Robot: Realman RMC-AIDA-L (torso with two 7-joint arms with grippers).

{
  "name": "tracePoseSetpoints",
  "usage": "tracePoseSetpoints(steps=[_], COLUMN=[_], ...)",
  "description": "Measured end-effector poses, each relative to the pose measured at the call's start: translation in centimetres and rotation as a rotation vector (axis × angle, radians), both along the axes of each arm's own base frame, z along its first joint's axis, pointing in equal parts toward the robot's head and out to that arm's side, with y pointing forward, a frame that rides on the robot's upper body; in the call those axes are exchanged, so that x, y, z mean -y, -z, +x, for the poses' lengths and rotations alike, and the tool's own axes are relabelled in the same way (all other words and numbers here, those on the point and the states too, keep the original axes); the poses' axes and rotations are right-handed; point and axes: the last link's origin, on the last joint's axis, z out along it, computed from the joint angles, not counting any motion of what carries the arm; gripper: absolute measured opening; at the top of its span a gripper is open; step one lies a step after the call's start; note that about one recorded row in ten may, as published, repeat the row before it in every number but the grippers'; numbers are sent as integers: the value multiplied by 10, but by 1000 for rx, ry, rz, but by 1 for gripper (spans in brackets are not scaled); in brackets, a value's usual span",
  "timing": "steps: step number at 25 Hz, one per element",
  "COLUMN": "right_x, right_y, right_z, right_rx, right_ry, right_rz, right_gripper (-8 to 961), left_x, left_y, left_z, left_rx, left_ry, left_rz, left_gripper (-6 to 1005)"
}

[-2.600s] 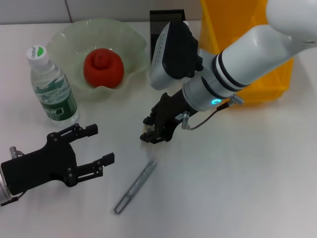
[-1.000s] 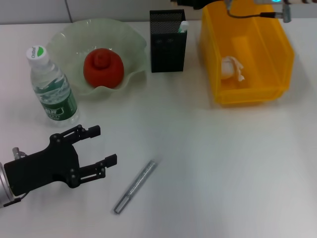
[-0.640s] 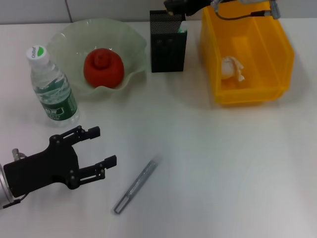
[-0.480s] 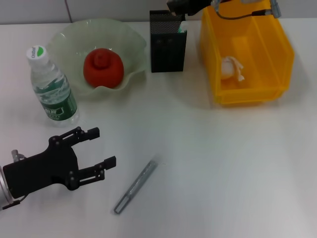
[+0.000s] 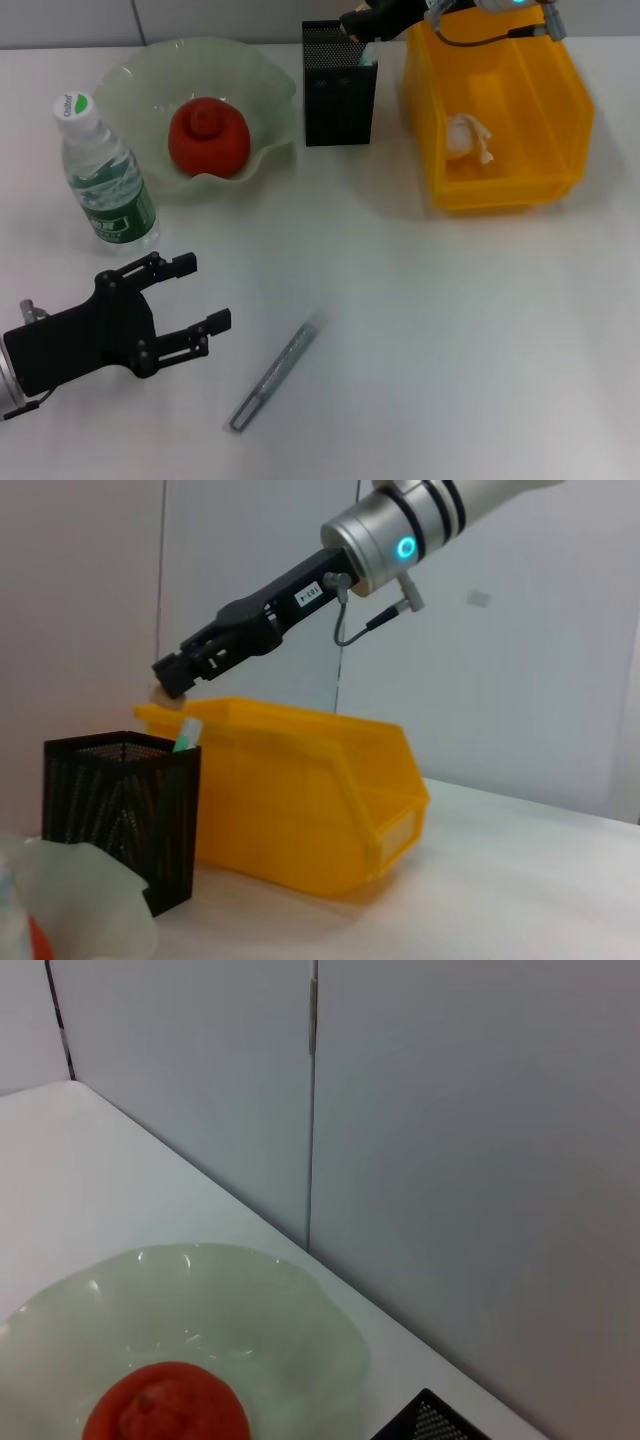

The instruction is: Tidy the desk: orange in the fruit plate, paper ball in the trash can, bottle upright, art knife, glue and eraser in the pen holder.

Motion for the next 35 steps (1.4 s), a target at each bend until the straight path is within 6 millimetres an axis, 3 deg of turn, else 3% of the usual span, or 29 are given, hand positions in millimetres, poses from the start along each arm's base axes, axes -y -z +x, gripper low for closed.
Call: tracePoseSetpoints(steps=[21, 27, 35], right_x=[-8, -8, -7], right_y=[9, 11, 10], right_z=[-6, -10, -13], right_rx=[11, 19, -22], right_ry=[-10, -27, -25], right_rz=[35, 33, 36], right_gripper=[380, 435, 600], left_x=[-1, -1, 0], left_y=[-6, -6, -6], left_z=[-6, -6, -7], left_rx=[3, 3, 1], left_ry=[-44, -44, -46], left_rz=[32, 31, 21], left_gripper=[812, 813, 813])
